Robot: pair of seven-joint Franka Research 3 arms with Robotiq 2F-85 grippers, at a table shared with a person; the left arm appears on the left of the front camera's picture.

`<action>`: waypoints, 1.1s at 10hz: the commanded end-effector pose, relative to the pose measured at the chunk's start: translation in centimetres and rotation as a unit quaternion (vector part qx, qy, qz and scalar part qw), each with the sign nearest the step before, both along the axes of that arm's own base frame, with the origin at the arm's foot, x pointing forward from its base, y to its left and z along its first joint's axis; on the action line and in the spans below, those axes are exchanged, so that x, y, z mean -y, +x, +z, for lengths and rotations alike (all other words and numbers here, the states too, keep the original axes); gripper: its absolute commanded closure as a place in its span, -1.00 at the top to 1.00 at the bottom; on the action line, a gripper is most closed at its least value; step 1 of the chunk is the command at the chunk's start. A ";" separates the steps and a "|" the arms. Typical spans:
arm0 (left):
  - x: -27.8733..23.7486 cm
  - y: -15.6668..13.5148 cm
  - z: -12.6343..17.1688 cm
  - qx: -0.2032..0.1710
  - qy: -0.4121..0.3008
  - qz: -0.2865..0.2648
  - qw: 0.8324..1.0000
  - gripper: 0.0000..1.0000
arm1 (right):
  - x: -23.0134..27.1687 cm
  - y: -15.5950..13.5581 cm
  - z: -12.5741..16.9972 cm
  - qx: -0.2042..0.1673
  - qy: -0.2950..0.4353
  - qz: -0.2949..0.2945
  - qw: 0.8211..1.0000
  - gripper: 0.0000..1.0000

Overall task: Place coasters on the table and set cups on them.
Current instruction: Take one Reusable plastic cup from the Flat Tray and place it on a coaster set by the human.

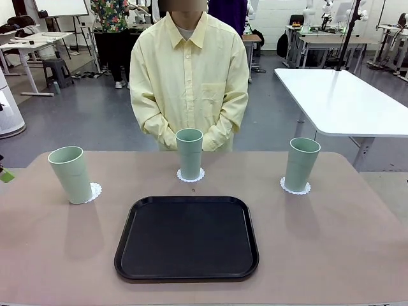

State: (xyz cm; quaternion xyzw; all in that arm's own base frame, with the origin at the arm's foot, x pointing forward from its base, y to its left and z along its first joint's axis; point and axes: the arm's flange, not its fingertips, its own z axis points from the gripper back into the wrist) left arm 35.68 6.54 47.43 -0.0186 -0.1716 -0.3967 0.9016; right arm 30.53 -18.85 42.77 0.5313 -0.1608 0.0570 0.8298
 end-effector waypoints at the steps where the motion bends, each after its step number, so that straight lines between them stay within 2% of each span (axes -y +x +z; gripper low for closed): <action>1: 2.2 -3.0 1.4 0.003 0.010 -0.004 1.000 1.00 | 0.0 -0.2 0.0 0.000 0.006 -0.001 1.000 1.00; 2: 2.5 -3.7 1.8 0.030 0.010 -0.002 1.000 1.00 | 0.0 -0.2 0.0 0.000 0.006 -0.001 1.000 1.00; 3: 2.3 -4.1 2.1 0.058 0.004 -0.025 0.998 1.00 | 0.0 -0.2 0.0 0.000 0.006 -0.001 1.000 1.00; 4: 1.6 -1.7 2.6 0.011 0.012 -0.006 1.000 1.00 | 0.0 -0.2 0.0 0.000 0.006 -0.001 1.000 1.00; 11: 1.6 -1.7 2.6 0.011 0.012 -0.006 1.000 1.00 | 0.0 -0.2 0.0 0.000 0.006 -0.001 1.000 1.00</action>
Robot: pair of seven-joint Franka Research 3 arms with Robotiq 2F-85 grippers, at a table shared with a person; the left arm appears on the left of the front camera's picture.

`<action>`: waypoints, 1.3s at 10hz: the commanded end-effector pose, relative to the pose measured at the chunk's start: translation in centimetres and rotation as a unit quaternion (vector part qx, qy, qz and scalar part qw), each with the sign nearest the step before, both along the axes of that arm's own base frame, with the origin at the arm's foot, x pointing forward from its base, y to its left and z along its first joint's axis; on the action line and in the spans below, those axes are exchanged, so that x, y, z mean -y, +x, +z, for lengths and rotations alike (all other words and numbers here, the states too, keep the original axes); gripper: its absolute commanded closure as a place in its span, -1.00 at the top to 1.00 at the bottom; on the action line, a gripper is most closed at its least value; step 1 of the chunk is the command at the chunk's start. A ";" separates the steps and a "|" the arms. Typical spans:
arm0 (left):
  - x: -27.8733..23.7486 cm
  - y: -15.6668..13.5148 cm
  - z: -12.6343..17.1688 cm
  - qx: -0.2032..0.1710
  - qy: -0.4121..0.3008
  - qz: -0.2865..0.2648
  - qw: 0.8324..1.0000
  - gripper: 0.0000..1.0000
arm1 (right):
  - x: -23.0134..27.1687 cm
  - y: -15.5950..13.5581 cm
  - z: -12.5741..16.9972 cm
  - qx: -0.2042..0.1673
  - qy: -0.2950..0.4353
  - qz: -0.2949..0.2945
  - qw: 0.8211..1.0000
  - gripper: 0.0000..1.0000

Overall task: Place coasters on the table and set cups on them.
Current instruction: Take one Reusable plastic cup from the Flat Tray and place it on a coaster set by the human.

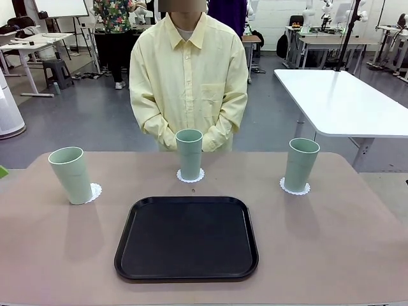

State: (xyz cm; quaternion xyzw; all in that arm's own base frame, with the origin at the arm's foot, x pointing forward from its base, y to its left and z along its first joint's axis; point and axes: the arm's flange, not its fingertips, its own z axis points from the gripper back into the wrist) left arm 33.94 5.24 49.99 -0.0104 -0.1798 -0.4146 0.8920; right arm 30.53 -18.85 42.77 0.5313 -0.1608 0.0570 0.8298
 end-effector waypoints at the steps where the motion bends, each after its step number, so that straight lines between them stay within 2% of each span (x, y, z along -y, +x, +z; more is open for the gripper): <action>1: 0.3 0.0 0.1 -0.001 0.005 0.012 1.000 1.00 | 0.0 -0.2 0.0 0.000 0.006 -0.001 1.000 1.00; 2: 0.0 0.0 0.0 0.000 0.000 0.000 1.000 1.00 | 0.0 -0.2 0.0 0.000 0.006 -0.001 1.000 1.00; 3: -1.7 -2.4 0.5 -0.123 -0.184 0.105 0.970 1.00 | 0.0 -0.2 0.0 0.000 0.006 -0.001 1.000 1.00; 4: -3.7 -2.9 0.4 -0.206 -0.249 0.138 0.936 1.00 | 0.0 -0.2 0.0 0.000 0.006 -0.001 1.000 1.00; 5: -5.9 -3.2 0.6 -0.252 -0.315 0.166 0.900 1.00 | 0.0 -0.2 0.0 0.000 0.006 -0.001 1.000 1.00; 6: -7.8 -4.5 0.1 -0.279 -0.392 0.162 0.861 1.00 | 0.0 -0.2 0.0 0.000 0.006 -0.001 1.000 1.00; 9: -16.0 -6.4 -1.1 -0.258 -0.533 0.169 0.788 1.00 | 0.0 -0.2 0.0 0.000 0.006 -0.001 1.000 1.00; 11: -21.3 -6.9 -2.9 -0.256 -0.594 0.172 0.743 1.00 | 0.0 -0.2 0.0 0.000 0.006 -0.001 1.000 1.00; 13: -24.2 -7.6 -3.9 -0.264 -0.609 0.171 0.728 1.00 | 0.0 -0.2 0.0 0.000 0.006 -0.001 1.000 1.00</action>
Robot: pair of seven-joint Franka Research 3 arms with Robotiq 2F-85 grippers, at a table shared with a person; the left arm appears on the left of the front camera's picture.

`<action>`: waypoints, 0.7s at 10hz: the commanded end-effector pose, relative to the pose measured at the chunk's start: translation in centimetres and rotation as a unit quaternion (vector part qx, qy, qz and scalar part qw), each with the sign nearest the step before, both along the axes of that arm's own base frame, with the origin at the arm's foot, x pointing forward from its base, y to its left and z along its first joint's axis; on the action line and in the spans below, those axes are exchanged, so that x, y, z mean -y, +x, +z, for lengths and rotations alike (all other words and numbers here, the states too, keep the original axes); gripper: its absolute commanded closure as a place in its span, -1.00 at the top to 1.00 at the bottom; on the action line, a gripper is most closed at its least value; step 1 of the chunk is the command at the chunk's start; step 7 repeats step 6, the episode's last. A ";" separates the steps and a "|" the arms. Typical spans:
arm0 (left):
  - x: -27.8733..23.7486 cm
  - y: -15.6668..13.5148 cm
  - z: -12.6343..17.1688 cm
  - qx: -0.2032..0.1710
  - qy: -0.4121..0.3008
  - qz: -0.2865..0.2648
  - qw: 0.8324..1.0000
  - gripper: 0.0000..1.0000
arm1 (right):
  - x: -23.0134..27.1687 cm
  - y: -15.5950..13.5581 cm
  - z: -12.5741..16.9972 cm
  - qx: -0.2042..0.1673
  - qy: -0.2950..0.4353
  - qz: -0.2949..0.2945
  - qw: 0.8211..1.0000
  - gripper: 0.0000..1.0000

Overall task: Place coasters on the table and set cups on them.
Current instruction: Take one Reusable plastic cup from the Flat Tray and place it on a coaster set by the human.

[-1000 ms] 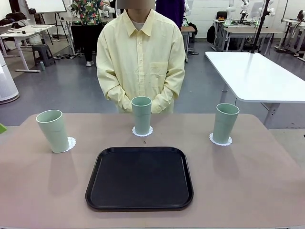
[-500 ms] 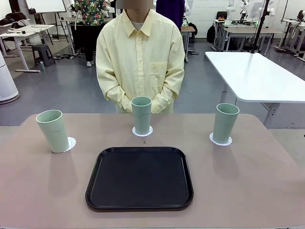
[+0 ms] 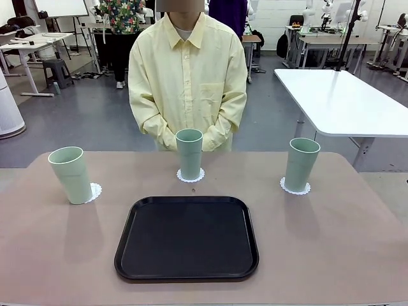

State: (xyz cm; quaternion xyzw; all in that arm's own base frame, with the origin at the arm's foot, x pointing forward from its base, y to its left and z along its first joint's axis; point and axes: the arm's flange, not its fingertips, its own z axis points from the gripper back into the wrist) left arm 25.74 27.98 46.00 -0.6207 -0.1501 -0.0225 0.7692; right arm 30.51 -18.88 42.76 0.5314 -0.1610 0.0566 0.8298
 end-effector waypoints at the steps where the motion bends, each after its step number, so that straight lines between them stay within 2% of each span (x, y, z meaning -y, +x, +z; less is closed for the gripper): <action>1: -2.4 1.1 0.5 0.005 -0.011 -0.009 1.000 1.00 | -0.1 -0.1 0.0 0.000 0.006 0.000 1.000 1.00; 3: -2.9 1.1 0.4 -0.001 0.002 -0.024 1.000 1.00 | -0.1 -0.1 0.0 0.000 0.006 0.000 1.000 1.00; 4: -1.9 0.5 -0.4 -0.002 -0.014 -0.003 1.000 1.00 | -0.1 -0.1 0.0 0.000 0.006 0.000 1.000 1.00; 7: -1.9 0.5 -0.4 -0.002 -0.014 -0.003 1.000 1.00 | -0.1 -0.1 0.0 0.000 0.006 0.000 1.000 1.00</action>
